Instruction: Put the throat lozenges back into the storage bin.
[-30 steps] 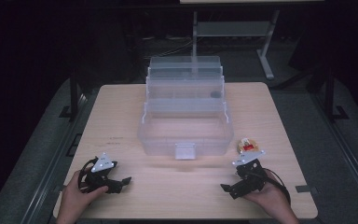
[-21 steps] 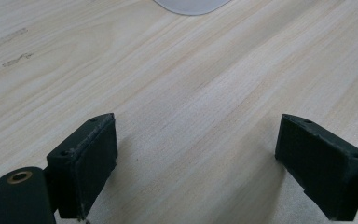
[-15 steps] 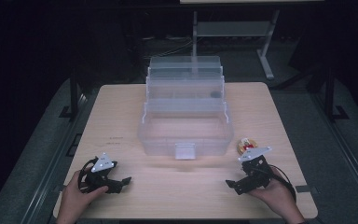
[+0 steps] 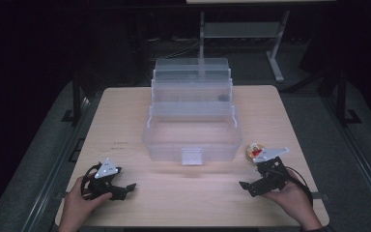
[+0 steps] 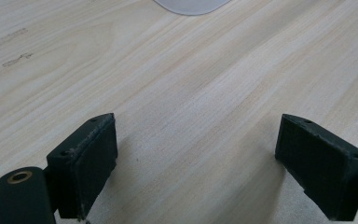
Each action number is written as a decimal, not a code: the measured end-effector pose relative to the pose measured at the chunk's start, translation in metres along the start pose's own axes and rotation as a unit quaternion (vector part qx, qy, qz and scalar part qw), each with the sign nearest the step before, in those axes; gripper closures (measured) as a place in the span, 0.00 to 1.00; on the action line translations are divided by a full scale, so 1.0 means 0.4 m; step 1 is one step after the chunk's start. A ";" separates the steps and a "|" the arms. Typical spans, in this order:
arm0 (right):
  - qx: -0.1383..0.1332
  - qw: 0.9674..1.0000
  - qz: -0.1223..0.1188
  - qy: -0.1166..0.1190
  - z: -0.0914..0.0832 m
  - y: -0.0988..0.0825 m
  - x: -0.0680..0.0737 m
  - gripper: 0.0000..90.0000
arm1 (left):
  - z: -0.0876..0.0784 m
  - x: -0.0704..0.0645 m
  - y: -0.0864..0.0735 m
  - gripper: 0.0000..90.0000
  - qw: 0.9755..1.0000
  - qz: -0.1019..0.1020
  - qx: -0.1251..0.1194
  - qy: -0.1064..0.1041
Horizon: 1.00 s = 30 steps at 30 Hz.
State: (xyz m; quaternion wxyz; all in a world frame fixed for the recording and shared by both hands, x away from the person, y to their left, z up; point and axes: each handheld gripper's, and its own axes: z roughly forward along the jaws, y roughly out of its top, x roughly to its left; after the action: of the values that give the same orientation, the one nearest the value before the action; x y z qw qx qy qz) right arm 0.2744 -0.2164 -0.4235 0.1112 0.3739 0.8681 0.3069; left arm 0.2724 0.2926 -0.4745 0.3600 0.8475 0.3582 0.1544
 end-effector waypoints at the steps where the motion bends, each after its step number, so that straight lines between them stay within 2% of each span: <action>1: 0.000 1.000 0.001 0.000 -0.001 0.001 -0.002 0.00 | 0.000 0.000 0.000 0.13 1.000 0.000 0.000 0.000; 30: 0.002 1.000 0.014 -0.014 -0.039 0.037 -0.063 0.00 | 0.000 0.000 0.000 0.13 1.000 0.000 0.000 0.000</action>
State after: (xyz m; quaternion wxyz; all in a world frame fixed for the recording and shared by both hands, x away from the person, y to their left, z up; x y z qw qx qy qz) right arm 0.2939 -0.2339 -0.4030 0.1184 0.3903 0.8617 0.3017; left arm 0.2724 0.2926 -0.4745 0.3599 0.8476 0.3583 0.1540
